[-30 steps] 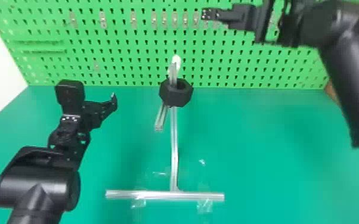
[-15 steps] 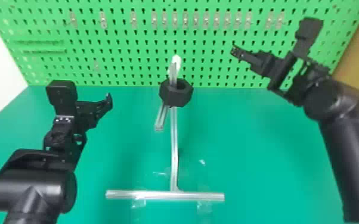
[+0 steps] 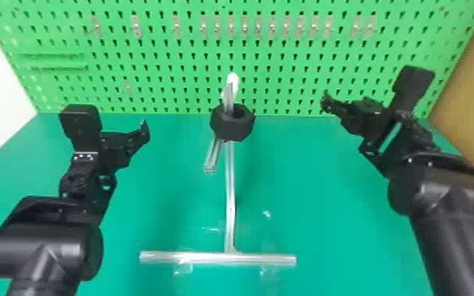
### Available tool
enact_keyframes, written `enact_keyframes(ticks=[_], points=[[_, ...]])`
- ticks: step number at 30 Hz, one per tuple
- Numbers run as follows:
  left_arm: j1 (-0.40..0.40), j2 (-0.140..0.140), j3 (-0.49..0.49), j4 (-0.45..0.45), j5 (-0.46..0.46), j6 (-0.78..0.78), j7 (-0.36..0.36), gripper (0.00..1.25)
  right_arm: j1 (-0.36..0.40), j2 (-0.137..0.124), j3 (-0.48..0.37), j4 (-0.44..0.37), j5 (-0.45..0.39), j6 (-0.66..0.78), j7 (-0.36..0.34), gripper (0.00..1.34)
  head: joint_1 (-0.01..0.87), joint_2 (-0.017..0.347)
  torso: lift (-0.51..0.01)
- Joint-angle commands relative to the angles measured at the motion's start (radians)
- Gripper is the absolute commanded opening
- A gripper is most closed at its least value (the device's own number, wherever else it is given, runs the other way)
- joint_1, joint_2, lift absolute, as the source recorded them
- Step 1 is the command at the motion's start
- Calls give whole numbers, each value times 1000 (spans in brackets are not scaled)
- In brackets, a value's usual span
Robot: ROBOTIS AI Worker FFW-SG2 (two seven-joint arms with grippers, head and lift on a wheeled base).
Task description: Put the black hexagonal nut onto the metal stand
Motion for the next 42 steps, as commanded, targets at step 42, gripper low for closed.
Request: enact_keyframes(ticks=[42], points=[[-8,-21,-10,80,42,-87,0,1101,170,-8,76,57,126,-398,-142,1255,693,81,-1]])
